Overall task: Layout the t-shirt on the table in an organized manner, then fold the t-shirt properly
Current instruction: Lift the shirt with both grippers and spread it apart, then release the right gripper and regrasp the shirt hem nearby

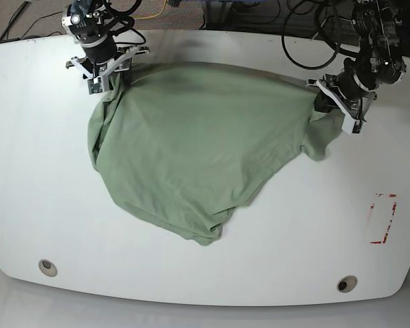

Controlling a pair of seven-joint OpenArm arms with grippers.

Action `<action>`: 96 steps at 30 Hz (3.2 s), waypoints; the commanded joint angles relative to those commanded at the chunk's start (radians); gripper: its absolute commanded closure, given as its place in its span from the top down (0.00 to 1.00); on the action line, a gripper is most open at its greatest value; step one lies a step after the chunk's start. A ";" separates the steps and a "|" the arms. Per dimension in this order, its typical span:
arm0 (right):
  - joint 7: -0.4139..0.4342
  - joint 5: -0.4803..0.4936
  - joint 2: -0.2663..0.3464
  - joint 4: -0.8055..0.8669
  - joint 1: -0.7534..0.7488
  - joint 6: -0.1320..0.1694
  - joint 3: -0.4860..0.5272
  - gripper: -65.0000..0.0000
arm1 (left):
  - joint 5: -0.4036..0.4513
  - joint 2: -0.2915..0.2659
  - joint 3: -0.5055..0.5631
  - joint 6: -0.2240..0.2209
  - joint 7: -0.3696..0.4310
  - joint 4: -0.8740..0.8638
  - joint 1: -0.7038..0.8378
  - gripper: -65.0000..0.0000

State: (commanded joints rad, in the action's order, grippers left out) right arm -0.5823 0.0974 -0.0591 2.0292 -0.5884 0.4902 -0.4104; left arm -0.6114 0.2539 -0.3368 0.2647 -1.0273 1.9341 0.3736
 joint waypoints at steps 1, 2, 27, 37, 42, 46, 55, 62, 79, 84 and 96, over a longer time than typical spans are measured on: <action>0.000 0.000 -0.006 0.000 -0.006 0.000 -0.002 0.50 | 0.000 0.000 -0.012 0.000 0.000 0.000 0.008 0.00; 0.002 -0.005 -0.015 0.000 -0.009 0.000 -0.005 0.53 | 0.000 0.000 -0.028 0.000 0.000 0.000 0.017 0.00; 0.000 -0.008 -0.071 -0.002 0.074 -0.002 -0.129 0.55 | 0.000 0.000 -0.106 0.000 -0.002 0.000 0.103 0.01; -0.002 -0.129 -0.071 -0.011 0.279 0.005 -0.121 0.86 | 0.000 0.000 -0.106 0.000 -0.002 0.000 0.106 0.01; -0.002 -0.150 -0.064 -0.052 0.413 0.008 -0.069 0.98 | 0.002 0.000 -0.106 0.000 -0.002 0.000 0.106 0.01; -0.002 -0.164 -0.038 -0.109 0.523 0.005 0.003 0.98 | 0.003 0.000 -0.106 0.000 -0.002 0.000 0.106 0.01; 0.000 -0.163 0.017 -0.442 0.813 0.000 0.114 0.98 | 0.000 0.000 -0.106 0.000 -0.002 0.000 0.101 0.01; 0.089 -0.163 0.049 -0.806 1.020 0.000 0.117 0.98 | 0.000 0.000 -0.106 0.000 -0.002 0.000 0.100 0.01; 0.465 -0.164 0.117 -1.537 1.250 0.002 0.118 0.98 | -0.002 0.000 -0.106 0.000 0.002 0.000 0.097 0.00; 0.465 -0.164 0.072 -1.539 1.235 0.008 0.120 0.98 | -0.002 0.000 -0.106 0.000 0.002 0.000 0.084 0.00; 0.465 -0.155 -0.011 -1.539 1.218 0.000 0.313 0.98 | -0.002 0.000 -0.110 0.000 0.000 0.000 0.084 0.00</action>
State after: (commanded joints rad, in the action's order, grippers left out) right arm -0.1174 -0.0575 -0.0698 0.4902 0.6299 0.4902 -0.0974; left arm -0.6130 0.2539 -0.4473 0.2647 -1.0273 1.9341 0.4580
